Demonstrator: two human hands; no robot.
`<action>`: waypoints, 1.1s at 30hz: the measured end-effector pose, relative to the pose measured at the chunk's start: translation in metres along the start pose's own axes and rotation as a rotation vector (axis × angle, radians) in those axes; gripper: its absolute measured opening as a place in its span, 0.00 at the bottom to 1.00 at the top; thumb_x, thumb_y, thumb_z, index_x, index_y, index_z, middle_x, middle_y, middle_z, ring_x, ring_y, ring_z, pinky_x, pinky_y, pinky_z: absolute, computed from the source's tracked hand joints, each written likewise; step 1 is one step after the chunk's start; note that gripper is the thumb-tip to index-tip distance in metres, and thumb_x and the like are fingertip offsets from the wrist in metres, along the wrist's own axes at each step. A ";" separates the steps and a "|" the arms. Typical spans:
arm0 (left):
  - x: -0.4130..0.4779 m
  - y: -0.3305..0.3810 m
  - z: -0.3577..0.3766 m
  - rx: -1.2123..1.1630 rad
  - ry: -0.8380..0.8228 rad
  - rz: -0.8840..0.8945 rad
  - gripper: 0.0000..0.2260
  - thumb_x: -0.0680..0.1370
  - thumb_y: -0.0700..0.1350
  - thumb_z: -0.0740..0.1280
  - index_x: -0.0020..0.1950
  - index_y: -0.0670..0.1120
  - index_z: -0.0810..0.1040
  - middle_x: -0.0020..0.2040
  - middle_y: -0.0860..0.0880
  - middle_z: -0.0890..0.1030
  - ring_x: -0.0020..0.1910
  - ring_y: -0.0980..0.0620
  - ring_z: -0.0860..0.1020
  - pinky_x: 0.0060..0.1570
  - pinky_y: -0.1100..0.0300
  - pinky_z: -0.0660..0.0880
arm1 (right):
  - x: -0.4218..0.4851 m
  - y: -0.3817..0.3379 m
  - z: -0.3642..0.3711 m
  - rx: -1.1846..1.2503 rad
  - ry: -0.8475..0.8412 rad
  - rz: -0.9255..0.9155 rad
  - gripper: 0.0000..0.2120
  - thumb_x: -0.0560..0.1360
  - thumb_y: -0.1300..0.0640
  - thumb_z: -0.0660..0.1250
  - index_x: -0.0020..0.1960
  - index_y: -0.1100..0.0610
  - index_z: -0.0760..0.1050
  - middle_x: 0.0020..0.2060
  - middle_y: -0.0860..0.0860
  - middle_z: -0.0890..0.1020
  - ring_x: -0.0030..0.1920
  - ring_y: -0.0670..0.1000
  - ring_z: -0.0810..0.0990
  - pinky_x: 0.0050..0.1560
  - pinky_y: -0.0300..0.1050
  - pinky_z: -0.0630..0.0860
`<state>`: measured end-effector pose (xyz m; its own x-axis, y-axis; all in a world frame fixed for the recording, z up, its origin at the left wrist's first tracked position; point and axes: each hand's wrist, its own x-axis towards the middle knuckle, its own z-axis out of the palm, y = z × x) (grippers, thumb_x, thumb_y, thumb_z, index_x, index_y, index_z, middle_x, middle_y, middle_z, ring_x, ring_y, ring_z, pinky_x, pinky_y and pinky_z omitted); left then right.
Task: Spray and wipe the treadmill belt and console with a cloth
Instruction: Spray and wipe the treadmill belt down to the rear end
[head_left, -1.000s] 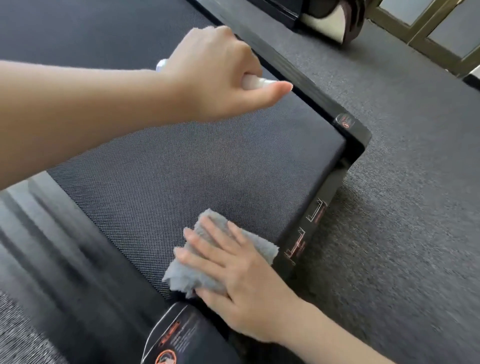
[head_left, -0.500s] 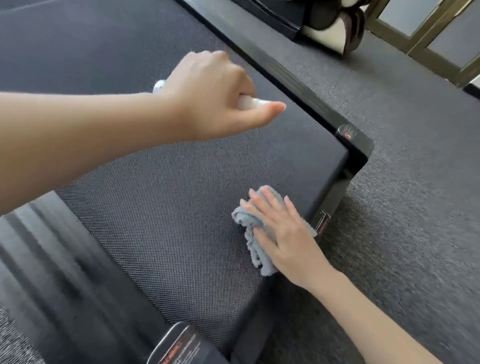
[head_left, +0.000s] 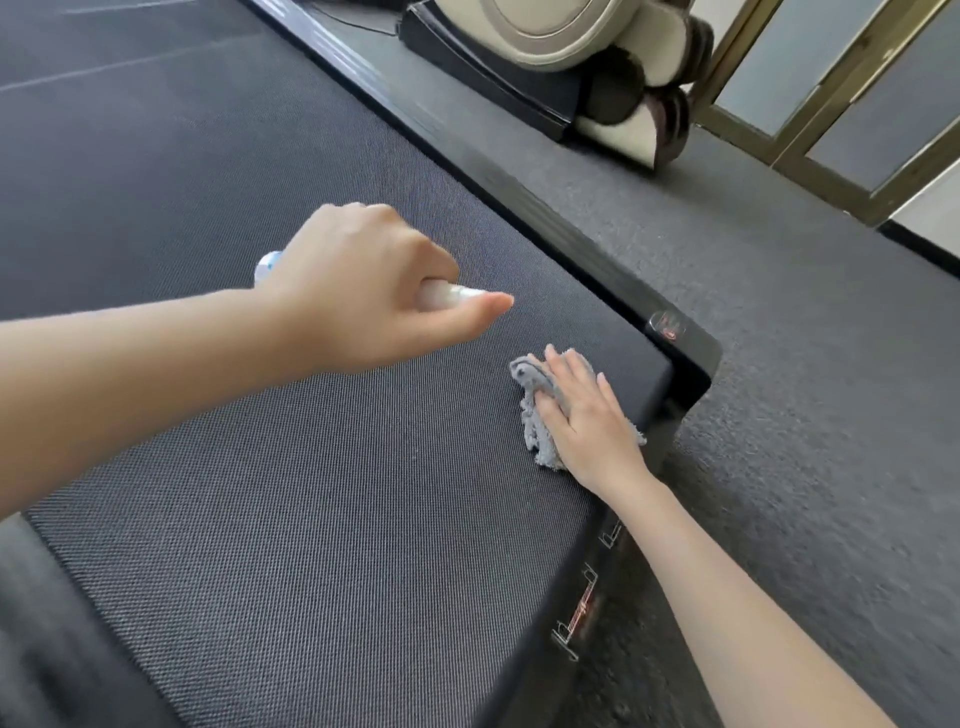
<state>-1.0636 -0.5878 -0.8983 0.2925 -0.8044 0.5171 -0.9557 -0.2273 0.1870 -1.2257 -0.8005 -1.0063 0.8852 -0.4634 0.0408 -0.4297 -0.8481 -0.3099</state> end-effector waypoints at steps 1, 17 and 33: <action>0.000 -0.002 0.001 -0.001 0.000 -0.005 0.29 0.74 0.68 0.48 0.26 0.45 0.57 0.22 0.48 0.65 0.22 0.45 0.63 0.26 0.59 0.59 | 0.007 0.005 -0.001 0.008 0.002 0.023 0.24 0.82 0.47 0.50 0.77 0.47 0.50 0.75 0.40 0.52 0.76 0.41 0.44 0.75 0.43 0.39; 0.013 -0.027 0.013 -0.001 0.008 -0.080 0.30 0.73 0.69 0.47 0.26 0.44 0.59 0.22 0.46 0.66 0.23 0.44 0.64 0.27 0.59 0.58 | 0.085 0.061 -0.020 -0.046 0.022 0.166 0.26 0.81 0.44 0.53 0.77 0.49 0.53 0.77 0.48 0.54 0.77 0.46 0.47 0.76 0.50 0.43; 0.017 -0.053 0.008 0.024 0.060 -0.110 0.29 0.73 0.68 0.49 0.25 0.44 0.59 0.22 0.46 0.66 0.23 0.43 0.64 0.27 0.60 0.54 | 0.153 0.040 -0.013 -0.006 -0.001 0.316 0.27 0.82 0.44 0.48 0.78 0.52 0.48 0.78 0.55 0.50 0.77 0.54 0.46 0.75 0.50 0.43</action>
<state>-1.0080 -0.5937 -0.9061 0.3965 -0.7396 0.5438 -0.9180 -0.3260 0.2259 -1.1093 -0.9084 -0.9999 0.7079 -0.7040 -0.0572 -0.6845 -0.6638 -0.3013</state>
